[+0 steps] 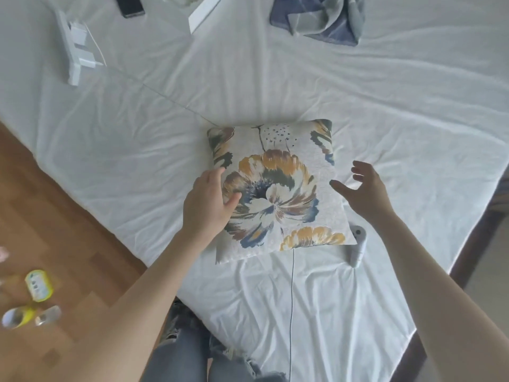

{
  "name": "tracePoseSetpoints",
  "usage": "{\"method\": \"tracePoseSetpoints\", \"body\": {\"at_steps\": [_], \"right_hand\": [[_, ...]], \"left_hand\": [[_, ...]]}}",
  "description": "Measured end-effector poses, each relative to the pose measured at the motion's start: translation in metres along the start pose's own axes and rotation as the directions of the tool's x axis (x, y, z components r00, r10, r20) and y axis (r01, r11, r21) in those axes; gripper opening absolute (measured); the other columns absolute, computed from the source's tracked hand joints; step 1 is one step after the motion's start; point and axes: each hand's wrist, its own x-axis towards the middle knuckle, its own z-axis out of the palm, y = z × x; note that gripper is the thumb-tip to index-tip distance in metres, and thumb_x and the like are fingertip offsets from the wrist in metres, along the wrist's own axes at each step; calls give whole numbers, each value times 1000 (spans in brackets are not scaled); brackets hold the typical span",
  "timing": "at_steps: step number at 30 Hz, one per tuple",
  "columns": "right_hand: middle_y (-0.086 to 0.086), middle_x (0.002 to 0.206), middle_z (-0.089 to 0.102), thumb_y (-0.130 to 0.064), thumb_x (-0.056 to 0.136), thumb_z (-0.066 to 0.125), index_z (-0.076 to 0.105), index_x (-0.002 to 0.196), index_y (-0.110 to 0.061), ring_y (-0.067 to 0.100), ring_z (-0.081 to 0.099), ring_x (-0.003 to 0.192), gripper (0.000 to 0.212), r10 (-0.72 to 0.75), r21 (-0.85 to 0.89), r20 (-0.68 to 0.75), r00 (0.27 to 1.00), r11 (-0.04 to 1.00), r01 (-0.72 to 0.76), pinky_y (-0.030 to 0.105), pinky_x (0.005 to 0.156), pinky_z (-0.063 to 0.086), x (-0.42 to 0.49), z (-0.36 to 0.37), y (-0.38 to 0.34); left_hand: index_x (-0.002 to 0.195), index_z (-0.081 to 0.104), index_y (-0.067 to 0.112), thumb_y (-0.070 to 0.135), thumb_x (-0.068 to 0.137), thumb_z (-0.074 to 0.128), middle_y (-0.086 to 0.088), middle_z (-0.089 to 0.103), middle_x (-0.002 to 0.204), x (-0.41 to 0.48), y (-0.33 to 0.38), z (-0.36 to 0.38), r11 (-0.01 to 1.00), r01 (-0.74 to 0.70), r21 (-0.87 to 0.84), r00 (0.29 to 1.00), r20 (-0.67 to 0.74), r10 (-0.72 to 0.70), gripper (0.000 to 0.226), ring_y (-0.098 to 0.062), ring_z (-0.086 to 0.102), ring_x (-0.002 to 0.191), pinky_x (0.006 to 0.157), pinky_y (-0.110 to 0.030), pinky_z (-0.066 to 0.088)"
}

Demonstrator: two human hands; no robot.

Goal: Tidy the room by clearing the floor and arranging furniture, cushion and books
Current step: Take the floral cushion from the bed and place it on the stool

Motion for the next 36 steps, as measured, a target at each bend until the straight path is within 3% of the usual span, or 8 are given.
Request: {"method": "tracePoseSetpoints", "body": {"at_steps": [10,14,17,19,23,27,30,36], "right_hand": [[10,152,37,-57,71,78,25,151,-14,26,40,136,105,265,12,171,949,962,-271,44,109,38,58,57,62],[10,152,35,-58,65,82,17,153,-10,29,40,136,119,352,-21,251,902,933,-359,43,107,37,74,76,80],[9,144,44,-56,60,85,24,149,-7,28,45,129,119,383,-11,264,885,919,-394,39,101,41,83,87,89],[9,144,42,-55,59,86,24,147,-7,29,43,130,118,391,-23,252,886,917,-398,39,101,40,89,92,92],[10,136,48,-67,47,85,31,144,-6,27,49,123,127,468,-81,227,854,883,-462,39,95,46,94,102,97],[0,106,61,-70,31,84,52,124,-9,16,59,93,116,499,-78,170,850,867,-493,26,65,47,87,107,88],[2,111,59,-72,22,84,47,127,-10,21,59,100,128,511,-41,117,851,859,-510,35,78,55,72,111,82],[3,110,59,-83,5,76,47,125,-9,23,59,100,143,486,22,99,869,871,-490,43,82,57,31,108,65]], "left_hand": [[139,35,11,58,78,65,-9,45,136,39,-43,92,947,321,-27,931,190,-311,83,-27,44,124,92,-42,48],[141,29,8,74,66,65,-11,39,137,47,-56,117,801,593,-74,770,342,-539,106,-28,43,124,97,-44,45],[104,54,6,70,64,71,-4,55,77,50,-64,133,633,745,-207,643,475,-601,77,-14,56,65,63,-26,48],[68,40,16,63,71,71,0,36,57,51,-62,140,616,745,-255,642,524,-560,56,-12,38,50,55,-23,37],[52,34,13,62,72,70,3,28,44,48,-67,151,644,700,-310,683,555,-474,64,-13,28,40,54,-27,32],[91,68,-7,57,75,69,-12,46,52,41,-79,156,690,550,-470,823,444,-354,66,-17,38,38,43,-23,34],[78,63,1,54,77,69,-28,60,71,34,-82,147,724,457,-516,887,328,-326,54,-30,54,53,55,-30,43],[94,70,9,39,82,71,-4,73,86,1,-78,102,754,411,-513,912,248,-328,32,-13,68,75,66,-24,54]]}}
